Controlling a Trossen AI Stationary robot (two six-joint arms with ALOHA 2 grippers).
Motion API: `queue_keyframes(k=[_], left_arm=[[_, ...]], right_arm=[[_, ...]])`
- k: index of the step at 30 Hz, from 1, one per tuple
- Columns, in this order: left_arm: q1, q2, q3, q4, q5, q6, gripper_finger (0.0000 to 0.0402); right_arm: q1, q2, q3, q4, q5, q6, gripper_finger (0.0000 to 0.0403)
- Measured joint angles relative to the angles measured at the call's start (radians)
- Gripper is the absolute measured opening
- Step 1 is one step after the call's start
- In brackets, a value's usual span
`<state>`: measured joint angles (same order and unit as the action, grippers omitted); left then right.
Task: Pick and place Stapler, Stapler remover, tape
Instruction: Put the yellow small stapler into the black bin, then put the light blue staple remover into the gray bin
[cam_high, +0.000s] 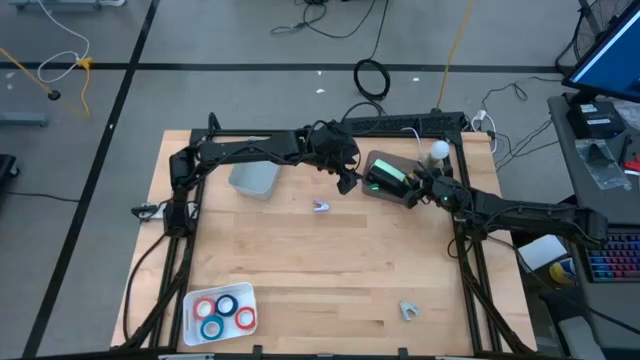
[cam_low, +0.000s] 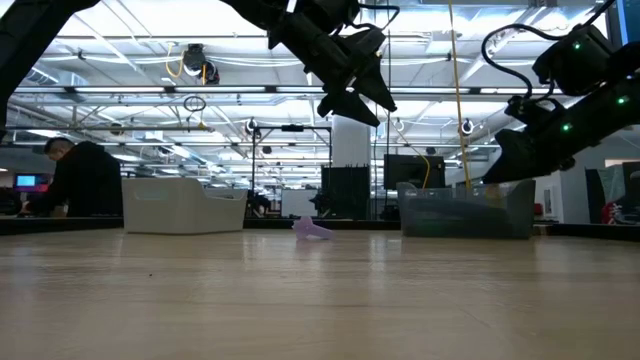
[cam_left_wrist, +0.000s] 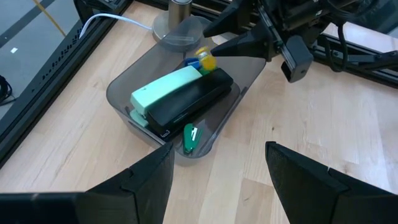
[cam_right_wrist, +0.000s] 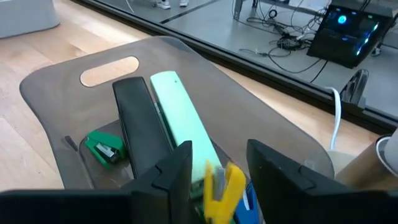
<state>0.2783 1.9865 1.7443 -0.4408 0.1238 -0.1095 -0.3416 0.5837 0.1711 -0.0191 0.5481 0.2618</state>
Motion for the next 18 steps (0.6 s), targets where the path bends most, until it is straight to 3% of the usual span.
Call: queue_keyframes(k=[7,13,18], left_arm=[[0.0,0.0,0.0,0.0,0.0,0.0,0.0258],[-0.004,0.0,0.0,-0.001,0.008,-0.063,0.0257],[-0.012,0.0,0.0,-0.023,0.008,-0.135,0.0257]], right_arm=[[0.006,-0.029,0.0,0.097,-0.029,-0.061,0.0154],[0.039,-0.083,0.0,0.255,-0.313,-0.083,0.0145],[0.092,-0.108,0.0,0.252,-0.454,0.005,0.014]])
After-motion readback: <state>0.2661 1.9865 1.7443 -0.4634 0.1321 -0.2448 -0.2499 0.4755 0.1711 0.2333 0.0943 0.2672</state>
